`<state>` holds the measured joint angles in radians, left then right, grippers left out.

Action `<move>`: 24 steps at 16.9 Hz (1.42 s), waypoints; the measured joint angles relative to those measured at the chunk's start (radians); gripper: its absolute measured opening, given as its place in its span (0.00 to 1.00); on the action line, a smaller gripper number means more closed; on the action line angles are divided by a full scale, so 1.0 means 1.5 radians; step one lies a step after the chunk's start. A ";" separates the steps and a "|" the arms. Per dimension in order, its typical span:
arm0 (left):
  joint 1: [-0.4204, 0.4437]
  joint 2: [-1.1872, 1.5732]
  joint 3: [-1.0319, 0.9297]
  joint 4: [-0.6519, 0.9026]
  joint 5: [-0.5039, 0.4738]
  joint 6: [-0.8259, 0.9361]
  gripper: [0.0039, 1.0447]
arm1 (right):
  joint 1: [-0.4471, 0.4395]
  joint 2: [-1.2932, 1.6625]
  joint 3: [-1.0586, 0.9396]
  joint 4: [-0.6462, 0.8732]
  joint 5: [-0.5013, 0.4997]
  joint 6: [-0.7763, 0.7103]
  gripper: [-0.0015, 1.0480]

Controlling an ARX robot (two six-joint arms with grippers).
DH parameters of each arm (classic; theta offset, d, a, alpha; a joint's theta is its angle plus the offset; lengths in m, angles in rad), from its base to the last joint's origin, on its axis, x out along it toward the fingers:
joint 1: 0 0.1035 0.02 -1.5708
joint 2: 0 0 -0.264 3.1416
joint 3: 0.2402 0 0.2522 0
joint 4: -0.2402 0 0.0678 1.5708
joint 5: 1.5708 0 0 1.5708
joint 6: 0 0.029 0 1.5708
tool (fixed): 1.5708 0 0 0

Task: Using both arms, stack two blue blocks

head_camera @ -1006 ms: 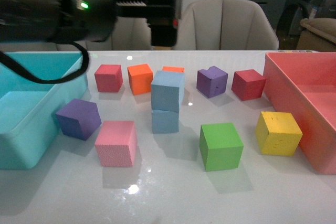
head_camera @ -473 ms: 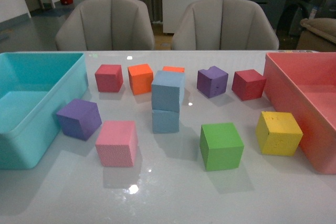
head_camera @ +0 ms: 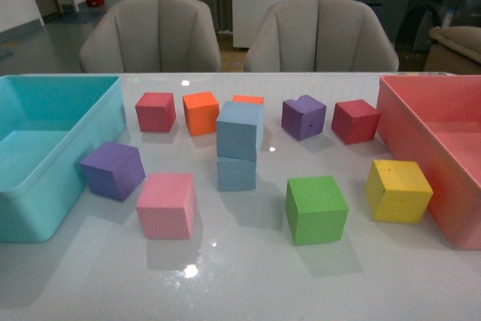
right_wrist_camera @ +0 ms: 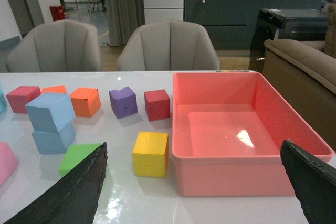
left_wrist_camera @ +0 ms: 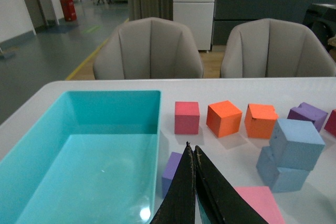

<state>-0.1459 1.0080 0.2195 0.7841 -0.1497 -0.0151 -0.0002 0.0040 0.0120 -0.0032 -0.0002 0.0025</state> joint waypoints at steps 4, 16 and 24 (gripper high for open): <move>0.034 -0.105 -0.065 -0.044 0.039 0.000 0.01 | 0.000 0.000 0.000 0.000 0.000 0.000 0.94; 0.097 -0.415 -0.139 -0.267 0.100 0.001 0.01 | 0.000 0.000 0.000 0.000 0.000 0.000 0.94; 0.097 -0.539 -0.139 -0.388 0.100 0.001 0.01 | 0.000 0.000 0.000 0.000 0.000 0.000 0.94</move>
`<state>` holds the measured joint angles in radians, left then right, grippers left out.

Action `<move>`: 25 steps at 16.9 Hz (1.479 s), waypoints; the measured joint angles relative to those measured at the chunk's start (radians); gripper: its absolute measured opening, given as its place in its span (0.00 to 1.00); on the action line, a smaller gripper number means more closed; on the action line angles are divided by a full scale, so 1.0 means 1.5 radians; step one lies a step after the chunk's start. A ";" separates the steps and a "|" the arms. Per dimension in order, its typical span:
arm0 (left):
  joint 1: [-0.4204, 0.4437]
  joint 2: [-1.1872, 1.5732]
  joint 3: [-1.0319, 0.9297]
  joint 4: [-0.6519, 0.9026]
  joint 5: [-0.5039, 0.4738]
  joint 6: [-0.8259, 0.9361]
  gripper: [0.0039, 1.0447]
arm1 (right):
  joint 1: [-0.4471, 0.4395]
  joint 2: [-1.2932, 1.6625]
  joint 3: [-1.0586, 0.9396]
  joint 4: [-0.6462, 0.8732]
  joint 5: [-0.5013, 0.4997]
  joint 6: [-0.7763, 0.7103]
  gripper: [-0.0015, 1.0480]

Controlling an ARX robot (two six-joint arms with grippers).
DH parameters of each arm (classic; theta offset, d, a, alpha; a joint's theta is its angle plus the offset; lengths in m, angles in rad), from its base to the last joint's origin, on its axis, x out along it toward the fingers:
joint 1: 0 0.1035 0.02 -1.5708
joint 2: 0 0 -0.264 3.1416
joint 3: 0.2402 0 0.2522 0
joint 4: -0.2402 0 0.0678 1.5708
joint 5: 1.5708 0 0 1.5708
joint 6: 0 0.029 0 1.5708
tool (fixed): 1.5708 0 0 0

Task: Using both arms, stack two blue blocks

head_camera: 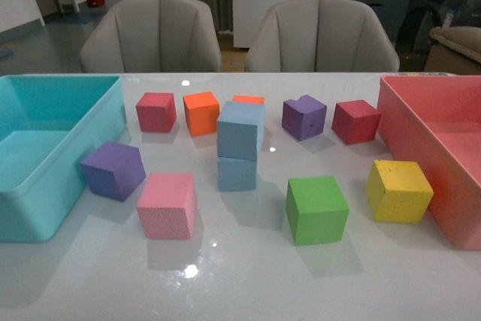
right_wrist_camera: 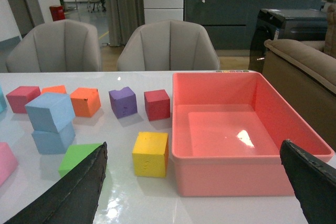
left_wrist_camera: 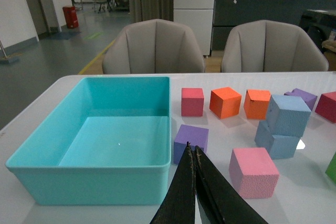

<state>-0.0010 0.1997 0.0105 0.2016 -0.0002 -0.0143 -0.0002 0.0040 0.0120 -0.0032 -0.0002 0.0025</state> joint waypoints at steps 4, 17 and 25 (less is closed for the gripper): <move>0.000 -0.016 0.000 -0.017 0.000 0.000 0.01 | 0.000 0.000 0.000 0.000 0.000 0.000 0.94; 0.000 -0.129 0.000 -0.137 0.000 0.000 0.34 | 0.000 0.000 0.000 0.000 0.000 0.000 0.94; 0.000 -0.129 0.000 -0.137 0.000 0.001 0.94 | 0.000 0.000 0.000 0.000 0.000 0.000 0.94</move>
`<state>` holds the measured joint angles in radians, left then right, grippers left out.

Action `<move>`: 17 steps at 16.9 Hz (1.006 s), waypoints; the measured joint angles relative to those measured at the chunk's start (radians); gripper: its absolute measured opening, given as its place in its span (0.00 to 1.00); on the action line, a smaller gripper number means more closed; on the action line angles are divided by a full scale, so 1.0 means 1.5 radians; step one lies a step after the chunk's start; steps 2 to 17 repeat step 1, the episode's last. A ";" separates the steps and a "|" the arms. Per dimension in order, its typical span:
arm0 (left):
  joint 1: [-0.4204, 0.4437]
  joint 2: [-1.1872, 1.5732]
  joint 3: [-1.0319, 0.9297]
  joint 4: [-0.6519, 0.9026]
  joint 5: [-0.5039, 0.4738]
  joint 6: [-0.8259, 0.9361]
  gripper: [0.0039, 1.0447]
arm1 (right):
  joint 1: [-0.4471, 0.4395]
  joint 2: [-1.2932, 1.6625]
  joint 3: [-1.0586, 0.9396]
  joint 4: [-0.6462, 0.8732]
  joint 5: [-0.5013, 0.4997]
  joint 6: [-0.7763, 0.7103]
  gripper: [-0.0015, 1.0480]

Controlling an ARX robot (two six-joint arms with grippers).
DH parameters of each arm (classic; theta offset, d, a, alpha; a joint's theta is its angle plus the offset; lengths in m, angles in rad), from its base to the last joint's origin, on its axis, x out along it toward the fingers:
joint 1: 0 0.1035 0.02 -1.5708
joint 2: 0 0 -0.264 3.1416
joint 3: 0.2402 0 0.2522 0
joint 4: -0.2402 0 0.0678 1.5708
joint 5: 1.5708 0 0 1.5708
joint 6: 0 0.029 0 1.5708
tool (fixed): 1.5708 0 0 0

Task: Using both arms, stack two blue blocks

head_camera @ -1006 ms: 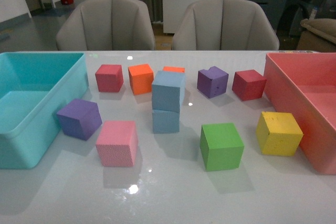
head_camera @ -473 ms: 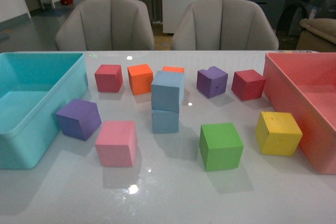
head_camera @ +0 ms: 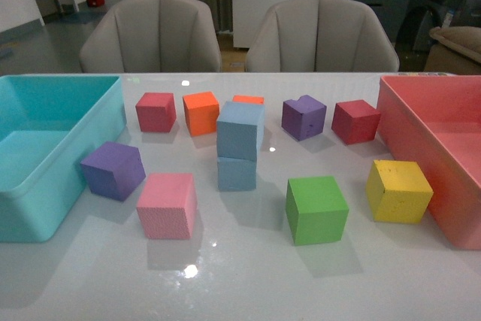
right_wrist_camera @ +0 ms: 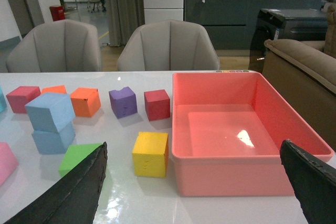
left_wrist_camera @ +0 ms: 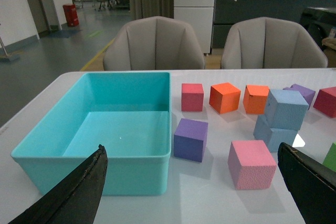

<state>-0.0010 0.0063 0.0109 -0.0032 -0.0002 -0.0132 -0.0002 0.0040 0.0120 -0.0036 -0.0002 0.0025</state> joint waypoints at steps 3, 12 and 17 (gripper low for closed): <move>0.000 0.000 0.000 0.000 0.000 0.000 0.94 | 0.000 0.000 0.000 0.000 0.000 0.000 0.94; 0.000 0.000 0.000 0.000 0.000 0.000 0.94 | 0.000 0.000 0.000 0.000 0.000 0.000 0.94; 0.000 0.000 0.000 0.000 0.000 0.000 0.94 | 0.000 0.000 0.000 0.000 0.000 0.000 0.94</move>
